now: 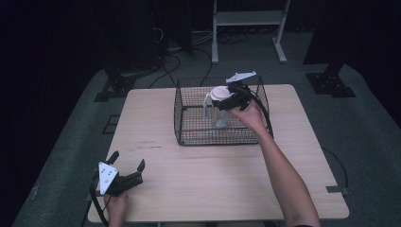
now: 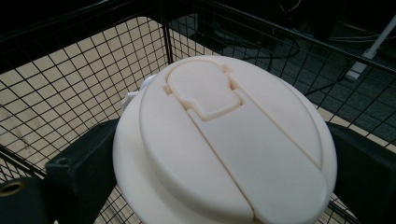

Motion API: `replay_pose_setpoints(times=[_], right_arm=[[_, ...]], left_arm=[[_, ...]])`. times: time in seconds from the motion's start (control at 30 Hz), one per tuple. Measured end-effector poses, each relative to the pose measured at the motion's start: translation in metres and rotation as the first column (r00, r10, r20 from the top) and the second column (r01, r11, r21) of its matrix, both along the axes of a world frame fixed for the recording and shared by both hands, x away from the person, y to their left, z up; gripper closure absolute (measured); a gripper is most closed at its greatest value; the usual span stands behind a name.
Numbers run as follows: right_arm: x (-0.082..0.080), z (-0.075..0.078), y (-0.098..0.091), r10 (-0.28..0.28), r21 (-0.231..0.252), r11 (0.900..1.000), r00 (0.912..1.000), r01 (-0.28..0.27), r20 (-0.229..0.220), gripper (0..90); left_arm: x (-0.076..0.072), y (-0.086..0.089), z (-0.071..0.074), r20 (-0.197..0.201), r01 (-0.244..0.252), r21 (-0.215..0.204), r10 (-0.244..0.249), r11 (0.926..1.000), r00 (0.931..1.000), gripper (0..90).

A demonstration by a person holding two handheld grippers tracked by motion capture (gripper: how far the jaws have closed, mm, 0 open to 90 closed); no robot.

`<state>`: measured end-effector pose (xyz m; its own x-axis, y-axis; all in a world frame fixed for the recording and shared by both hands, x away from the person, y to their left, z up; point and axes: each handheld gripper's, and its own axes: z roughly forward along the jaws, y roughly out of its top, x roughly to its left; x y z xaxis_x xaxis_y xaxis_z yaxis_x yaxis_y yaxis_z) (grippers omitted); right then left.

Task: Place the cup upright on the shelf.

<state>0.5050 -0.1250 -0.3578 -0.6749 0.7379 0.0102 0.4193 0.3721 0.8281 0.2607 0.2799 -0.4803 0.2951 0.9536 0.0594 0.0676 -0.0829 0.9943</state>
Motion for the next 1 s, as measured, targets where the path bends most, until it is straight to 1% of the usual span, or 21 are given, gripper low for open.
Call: replay_pose_setpoints(times=[0.23, 0.43, 0.7, 0.83, 0.93, 1.0], right_arm=[[0.0001, -0.0001, -0.0004, 0.003, 0.001, 1.0000, 1.0000, -0.003, 0.000, 4.1], [-0.0005, -0.0003, 0.0015, -0.003, -0.011, 0.9999, 1.0000, 0.003, 0.005, 2.9], [0.0001, 0.0006, 0.0003, -0.008, 0.015, 0.9999, 1.0000, 0.008, 0.004, 0.5], [-0.0002, 0.0014, 0.0000, -0.010, 0.022, 0.9997, 0.9999, 0.010, 0.011, 0.4], [-0.0009, 0.0031, -0.0007, -0.013, 0.045, 0.9989, 0.9998, 0.013, 0.012, 0.4], [-0.0016, 0.0044, -0.0009, -0.019, 0.043, 0.9989, 0.9996, 0.018, 0.021, 0.4]], left_arm=[[0.0001, 0.0000, 0.0000, -0.001, 0.000, 0.000, 0.000, 1.0000, 1.0000, 0.9], [0.0002, 0.0001, 0.0000, -0.001, 0.000, -0.002, 0.000, 1.0000, 1.0000, 0.9], [0.0006, 0.0003, 0.0000, -0.002, -0.001, -0.004, 0.001, 1.0000, 1.0000, 0.9], [0.0010, 0.0005, 0.0000, -0.004, 0.000, -0.005, 0.000, 1.0000, 1.0000, 0.9], [0.0007, 0.0004, 0.0000, -0.002, 0.000, -0.003, 0.000, 1.0000, 1.0000, 0.9], [0.0008, 0.0004, 0.0000, -0.002, 0.000, -0.003, 0.000, 1.0000, 1.0000, 0.9]])
